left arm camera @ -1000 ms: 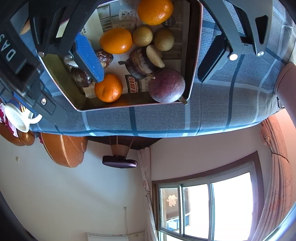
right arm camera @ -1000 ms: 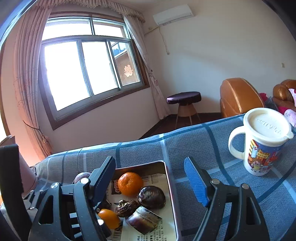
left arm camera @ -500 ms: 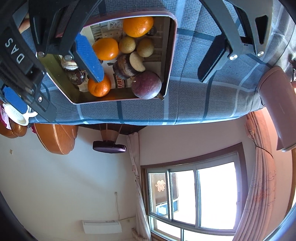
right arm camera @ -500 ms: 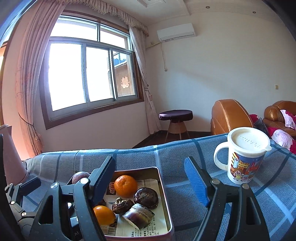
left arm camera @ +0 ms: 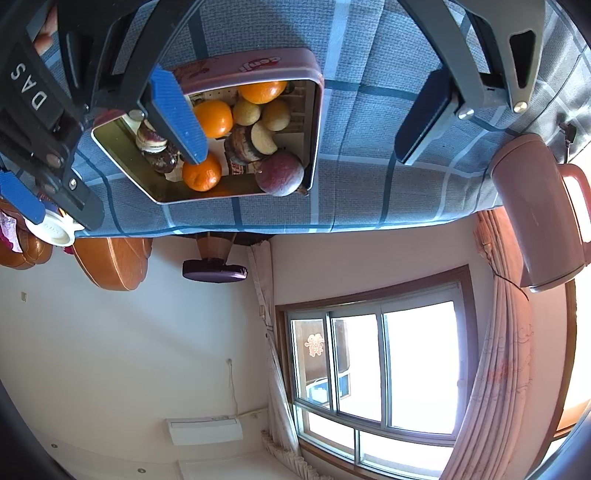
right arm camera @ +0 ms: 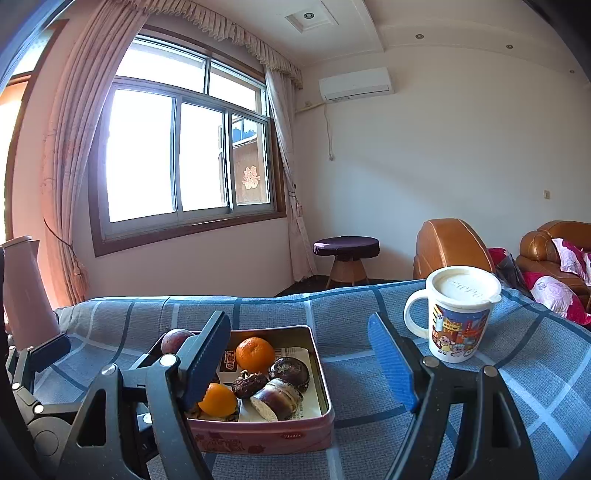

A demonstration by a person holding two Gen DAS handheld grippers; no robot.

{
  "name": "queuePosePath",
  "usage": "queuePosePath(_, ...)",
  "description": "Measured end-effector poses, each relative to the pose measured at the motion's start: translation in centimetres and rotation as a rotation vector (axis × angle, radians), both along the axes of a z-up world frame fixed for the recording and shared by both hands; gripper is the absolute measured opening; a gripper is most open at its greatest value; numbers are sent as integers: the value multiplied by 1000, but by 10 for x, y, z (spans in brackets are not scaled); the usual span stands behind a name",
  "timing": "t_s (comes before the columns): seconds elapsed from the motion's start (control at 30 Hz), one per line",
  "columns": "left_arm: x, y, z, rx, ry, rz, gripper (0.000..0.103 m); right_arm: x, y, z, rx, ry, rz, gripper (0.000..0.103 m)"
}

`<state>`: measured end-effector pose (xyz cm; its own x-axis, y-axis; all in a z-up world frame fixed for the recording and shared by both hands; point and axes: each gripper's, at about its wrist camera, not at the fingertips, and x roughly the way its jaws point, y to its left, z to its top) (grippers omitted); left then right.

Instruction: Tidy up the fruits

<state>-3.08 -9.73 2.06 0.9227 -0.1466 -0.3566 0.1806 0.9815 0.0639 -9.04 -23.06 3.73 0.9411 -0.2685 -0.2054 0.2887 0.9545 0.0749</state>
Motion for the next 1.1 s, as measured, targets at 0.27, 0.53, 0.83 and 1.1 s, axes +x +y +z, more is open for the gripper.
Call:
queuePosePath(0.27,-20,5,2,3,-34,-8,103,-19,3,2,-5,-25,-18,79)
queuePosePath(0.53,-26,9,3,-13,-36,-4,103,-28,7,3,-24,-40,-27,79)
queuePosePath(0.83,-25,9,3,-13,-36,-2,103,-29,6,4,-20,-39,-28,79)
queuePosePath(1.1,-24,9,4,-10,-37,0,103,-29,6,3,-20,-39,-28,79)
